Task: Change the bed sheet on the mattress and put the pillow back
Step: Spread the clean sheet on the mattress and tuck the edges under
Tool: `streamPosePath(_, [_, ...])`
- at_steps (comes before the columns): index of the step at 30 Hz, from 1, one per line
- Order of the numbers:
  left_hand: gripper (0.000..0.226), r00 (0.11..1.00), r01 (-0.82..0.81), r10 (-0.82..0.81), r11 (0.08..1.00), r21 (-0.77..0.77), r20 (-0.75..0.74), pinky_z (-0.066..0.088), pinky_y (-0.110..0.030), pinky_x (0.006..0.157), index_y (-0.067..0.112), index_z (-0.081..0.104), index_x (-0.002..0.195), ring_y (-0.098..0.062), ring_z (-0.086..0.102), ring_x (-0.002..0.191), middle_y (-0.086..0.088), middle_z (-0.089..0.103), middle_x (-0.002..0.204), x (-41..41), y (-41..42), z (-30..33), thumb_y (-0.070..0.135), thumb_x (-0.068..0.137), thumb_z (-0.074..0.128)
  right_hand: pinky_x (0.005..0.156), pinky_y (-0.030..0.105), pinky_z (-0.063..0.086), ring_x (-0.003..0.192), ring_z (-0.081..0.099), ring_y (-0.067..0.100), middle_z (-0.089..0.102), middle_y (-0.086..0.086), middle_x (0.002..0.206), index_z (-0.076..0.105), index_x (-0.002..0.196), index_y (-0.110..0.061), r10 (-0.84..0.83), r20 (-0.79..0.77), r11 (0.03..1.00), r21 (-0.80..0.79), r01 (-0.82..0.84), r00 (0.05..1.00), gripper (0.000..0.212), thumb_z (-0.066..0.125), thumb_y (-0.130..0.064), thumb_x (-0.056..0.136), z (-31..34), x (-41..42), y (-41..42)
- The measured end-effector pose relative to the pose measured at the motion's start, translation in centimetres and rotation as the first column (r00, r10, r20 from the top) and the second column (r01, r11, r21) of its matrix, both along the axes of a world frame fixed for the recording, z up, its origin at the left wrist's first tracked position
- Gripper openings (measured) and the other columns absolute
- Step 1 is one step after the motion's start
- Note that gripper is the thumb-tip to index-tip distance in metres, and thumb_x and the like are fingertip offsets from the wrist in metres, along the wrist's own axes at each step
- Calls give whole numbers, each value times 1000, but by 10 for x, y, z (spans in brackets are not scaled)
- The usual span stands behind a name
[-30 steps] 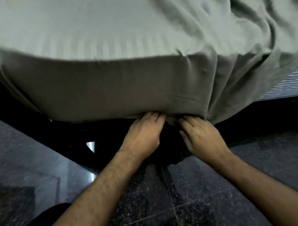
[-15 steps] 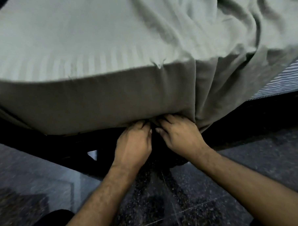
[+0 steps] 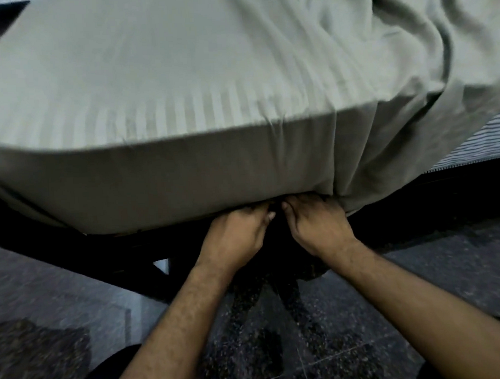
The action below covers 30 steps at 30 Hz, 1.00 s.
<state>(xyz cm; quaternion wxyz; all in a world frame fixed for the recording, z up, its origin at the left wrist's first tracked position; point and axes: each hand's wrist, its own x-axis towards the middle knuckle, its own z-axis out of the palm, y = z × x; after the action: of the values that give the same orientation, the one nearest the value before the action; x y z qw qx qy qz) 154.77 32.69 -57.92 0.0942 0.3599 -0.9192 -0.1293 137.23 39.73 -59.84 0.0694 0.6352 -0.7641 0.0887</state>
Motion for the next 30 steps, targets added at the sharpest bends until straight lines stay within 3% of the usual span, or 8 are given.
streamPosePath(3, [56,994,94,-90,994,55,-65,50,-41,103,13,58,140,-29,60,125,-11,63,138,-12,6,-6,39,100,28,55,35,50,63,68,31,71,7,72,71,81,-18,6,1,999,-33,-6,1000,31,44,-31,89,4,3,-5])
streamPosePath(5, [62,996,85,-85,996,-2,0,47,-40,106,10,55,142,-32,59,125,-14,62,139,-17,4,-12,36,96,22,45,35,48,53,65,33,67,10,62,68,73,-15,50,-18,999,-10,-51,999,36,42,-32,90,11,4,-10])
streamPosePath(9, [42,994,27,-24,999,-31,103,48,-39,96,18,60,130,-32,60,120,-11,64,133,-25,-1,-7,32,103,32,64,38,54,83,71,33,74,6,93,70,102,-24,-2,36,988,152,-4,999,33,40,-37,101,27,4,2])
streamPosePath(13, [36,988,-44,40,999,25,148,49,-38,95,18,62,124,-32,60,122,-12,64,134,-41,-3,-1,33,104,37,84,41,54,103,65,29,70,7,111,67,110,-19,26,145,994,102,-41,989,35,38,-37,103,25,0,17])
streamPosePath(18, [27,958,-46,61,997,-63,280,56,-42,82,15,66,119,-36,68,106,-13,70,117,-53,25,28,21,96,51,73,41,56,81,70,35,72,13,87,70,90,-14,-147,-19,973,176,148,989,42,34,-35,97,17,-19,8])
streamPosePath(21, [50,991,19,-32,995,97,129,52,-46,91,15,48,145,-41,62,116,-17,61,133,-60,45,33,16,95,46,99,37,48,119,61,31,67,11,126,66,121,-14,-239,25,927,305,221,971,35,41,-29,102,28,-16,-3])
streamPosePath(24, [58,991,52,-73,982,180,115,50,-46,102,22,41,152,-40,56,126,-17,55,145,-60,23,28,17,95,44,108,39,44,134,52,29,53,9,148,57,139,-17,-293,87,846,488,215,952,41,43,-29,103,43,-14,-11])
streamPosePath(30, [38,961,80,-118,985,155,250,51,-42,98,19,56,138,-36,57,126,-12,59,142,-77,19,27,25,103,43,95,42,53,118,63,35,64,14,128,62,130,-25,-293,133,873,441,208,947,37,54,-26,94,79,-30,23])
